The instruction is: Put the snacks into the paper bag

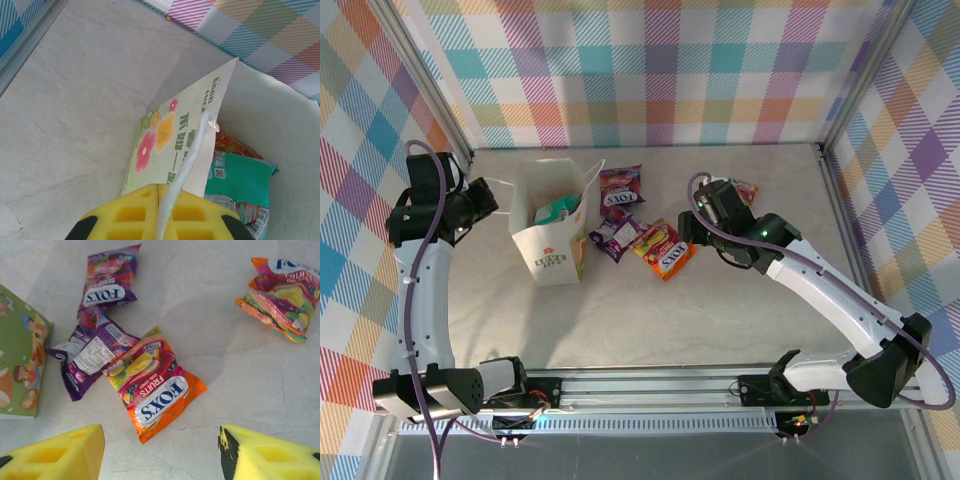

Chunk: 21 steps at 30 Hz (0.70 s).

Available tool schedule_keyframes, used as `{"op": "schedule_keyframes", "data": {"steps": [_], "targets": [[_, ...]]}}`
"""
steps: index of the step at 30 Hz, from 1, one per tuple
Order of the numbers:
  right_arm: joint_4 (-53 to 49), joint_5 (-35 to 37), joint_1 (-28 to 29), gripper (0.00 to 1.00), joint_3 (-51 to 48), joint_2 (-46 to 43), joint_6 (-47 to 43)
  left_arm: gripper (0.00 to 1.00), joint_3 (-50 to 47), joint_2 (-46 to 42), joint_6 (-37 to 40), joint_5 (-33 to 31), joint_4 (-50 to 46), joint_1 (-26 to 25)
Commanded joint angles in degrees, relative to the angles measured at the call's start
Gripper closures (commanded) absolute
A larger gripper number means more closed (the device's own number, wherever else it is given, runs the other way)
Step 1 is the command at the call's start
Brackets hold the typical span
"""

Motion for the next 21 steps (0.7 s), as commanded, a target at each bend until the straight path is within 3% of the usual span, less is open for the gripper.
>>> {"op": "schedule_keyframes", "data": {"steps": [1,16,21], "targets": [[2.5,-3.8,-1.6,0.37,-1.7,0.2,1.9,0.96,-0.8,-1.4,1.2,-0.7,-2.0,1.1],[7.3,-11.9,-5.7,0.31,-7.4,6.8,4.8,0.96,-2.1,-2.4,1.5,-2.0,-2.4,1.1],[9.4,-14.4,-6.4,0.25,-8.5,10.4,6.1,0.96,-2.4,-2.8,2.4,-3.1,-3.0,1.1]]}}
